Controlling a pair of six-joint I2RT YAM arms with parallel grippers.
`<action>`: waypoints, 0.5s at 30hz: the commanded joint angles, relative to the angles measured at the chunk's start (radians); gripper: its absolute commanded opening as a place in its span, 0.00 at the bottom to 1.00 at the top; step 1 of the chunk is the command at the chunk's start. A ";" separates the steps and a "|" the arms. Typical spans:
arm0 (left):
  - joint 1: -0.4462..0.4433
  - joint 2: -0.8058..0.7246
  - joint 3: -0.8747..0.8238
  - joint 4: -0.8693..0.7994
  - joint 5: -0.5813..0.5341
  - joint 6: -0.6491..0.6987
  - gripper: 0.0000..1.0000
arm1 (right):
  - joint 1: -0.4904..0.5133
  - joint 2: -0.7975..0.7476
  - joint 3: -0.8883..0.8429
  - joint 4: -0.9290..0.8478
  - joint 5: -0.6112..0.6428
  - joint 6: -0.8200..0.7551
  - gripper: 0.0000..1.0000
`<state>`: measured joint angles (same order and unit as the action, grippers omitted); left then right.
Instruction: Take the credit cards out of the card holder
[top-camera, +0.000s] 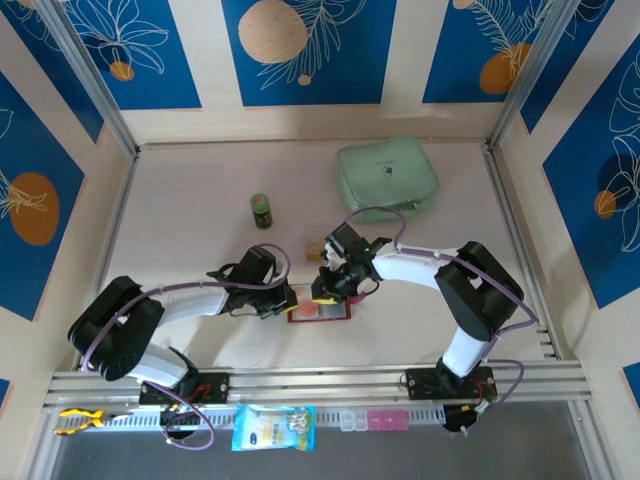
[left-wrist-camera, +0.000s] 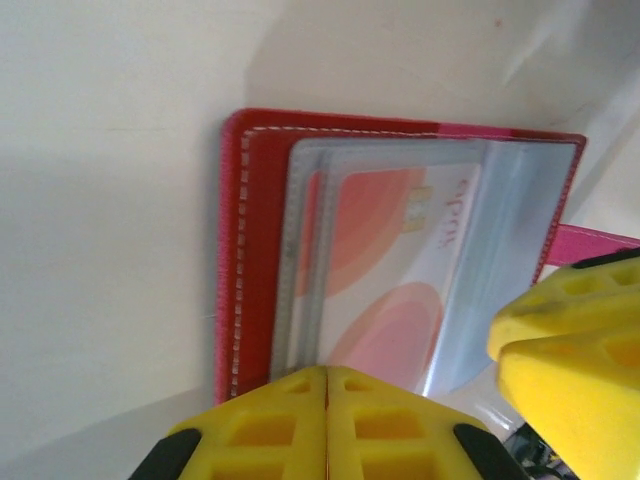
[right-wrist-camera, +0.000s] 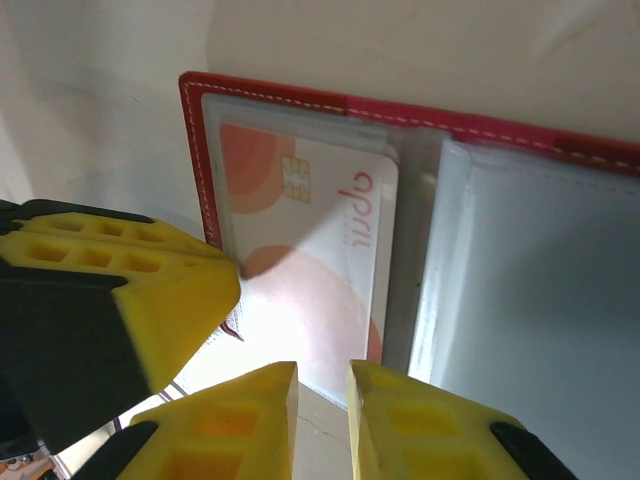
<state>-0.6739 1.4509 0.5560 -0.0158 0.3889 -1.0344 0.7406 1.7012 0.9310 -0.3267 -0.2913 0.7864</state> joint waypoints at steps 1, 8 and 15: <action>0.009 0.011 -0.002 -0.049 -0.036 0.037 0.06 | 0.005 0.020 0.025 0.003 -0.007 0.005 0.21; 0.008 0.009 -0.001 -0.069 -0.050 0.047 0.06 | 0.006 0.042 0.024 0.030 -0.017 -0.001 0.21; 0.009 0.010 0.005 -0.078 -0.050 0.053 0.06 | 0.006 0.066 0.022 0.062 -0.029 0.001 0.21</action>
<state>-0.6739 1.4525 0.5564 -0.0269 0.3756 -1.0115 0.7406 1.7496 0.9352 -0.2794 -0.2928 0.7864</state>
